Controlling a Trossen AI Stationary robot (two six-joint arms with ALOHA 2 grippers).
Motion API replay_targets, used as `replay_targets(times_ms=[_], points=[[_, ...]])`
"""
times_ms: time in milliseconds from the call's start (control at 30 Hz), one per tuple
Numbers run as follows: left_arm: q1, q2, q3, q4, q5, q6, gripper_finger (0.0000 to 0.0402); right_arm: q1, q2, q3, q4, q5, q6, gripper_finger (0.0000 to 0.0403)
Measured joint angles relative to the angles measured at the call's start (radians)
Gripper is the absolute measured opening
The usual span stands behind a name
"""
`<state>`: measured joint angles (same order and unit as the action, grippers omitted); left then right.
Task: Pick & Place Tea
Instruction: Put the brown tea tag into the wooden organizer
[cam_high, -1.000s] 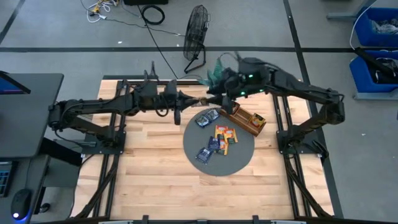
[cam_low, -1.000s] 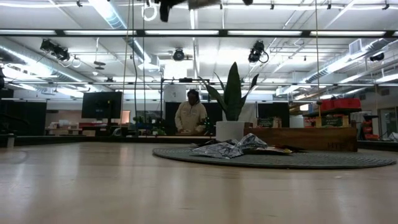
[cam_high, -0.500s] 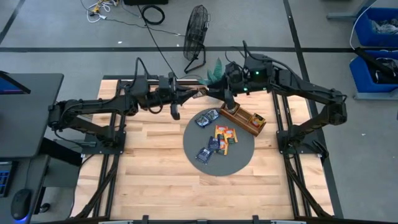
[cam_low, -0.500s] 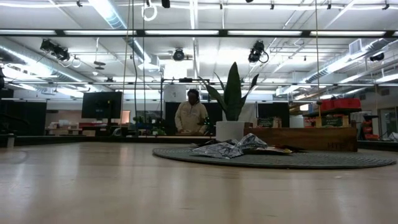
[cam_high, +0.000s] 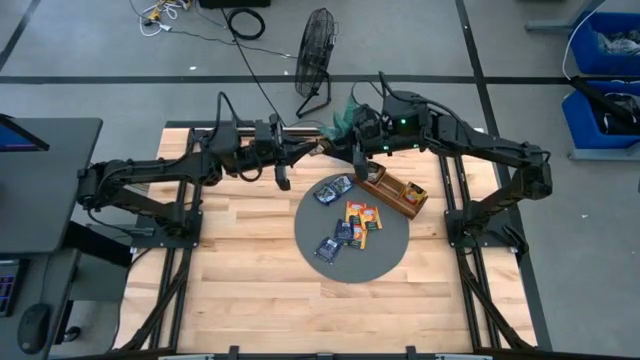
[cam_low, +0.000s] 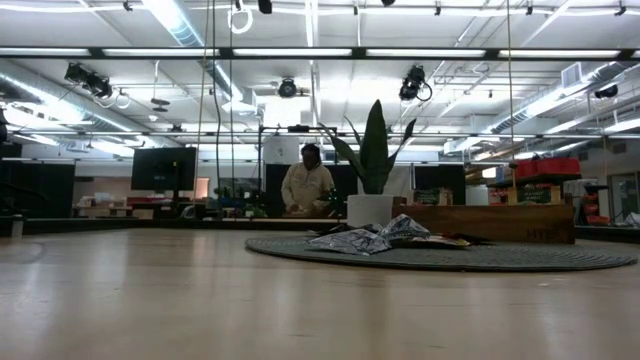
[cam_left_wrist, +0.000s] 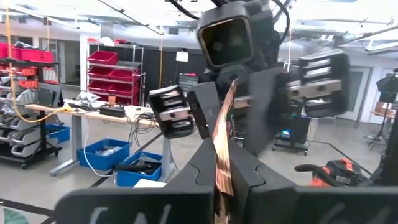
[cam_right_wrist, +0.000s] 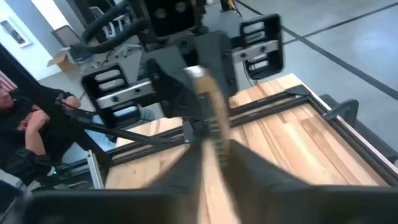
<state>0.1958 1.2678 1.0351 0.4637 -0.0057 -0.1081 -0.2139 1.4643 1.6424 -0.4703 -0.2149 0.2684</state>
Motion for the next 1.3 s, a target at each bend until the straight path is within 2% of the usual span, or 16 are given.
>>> replay_targets(times_ms=[67, 100, 300, 633, 733, 867, 1000, 1100, 1300], points=[[0.002, 0.0, 0.0, -0.002, 0.0, -0.001, 0.0011, -0.001, 0.0, 0.0, 0.006, 0.0, -0.008, 0.0022], [0.003, 0.0, 0.0, -0.002, -0.001, -0.008, 0.0014, -0.001, 0.0, 0.0, 0.011, 0.002, -0.015, 0.0014], [0.01, 0.0, 0.0, -0.014, -0.001, -0.017, 0.0053, -0.001, 0.002, 0.0, 0.005, 0.004, -0.017, 0.0004], [0.037, -0.041, -0.001, -0.088, -0.003, -0.018, 0.0109, -0.012, -0.001, 0.0, -0.006, 0.075, -0.068, 0.0001], [0.048, -0.091, -0.001, -0.173, -0.009, -0.011, 0.0111, -0.026, -0.009, 0.0, -0.034, 0.076, -0.065, 0.0001], [0.05, -0.154, -0.001, -0.315, -0.074, 0.006, 0.0107, -0.059, -0.052, 0.0, -0.102, 0.076, -0.013, 0.0001], [0.046, -0.201, -0.001, -0.417, -0.113, 0.015, 0.0102, -0.099, -0.118, 0.001, -0.218, 0.087, -0.047, 0.0], [0.038, -0.213, -0.001, -0.44, -0.113, 0.036, 0.0098, -0.123, -0.152, -0.012, -0.306, 0.122, -0.081, 0.0], [0.004, -0.215, -0.001, -0.438, -0.051, 0.119, 0.008, -0.146, -0.243, -0.153, -0.309, 0.142, -0.073, 0.0]])
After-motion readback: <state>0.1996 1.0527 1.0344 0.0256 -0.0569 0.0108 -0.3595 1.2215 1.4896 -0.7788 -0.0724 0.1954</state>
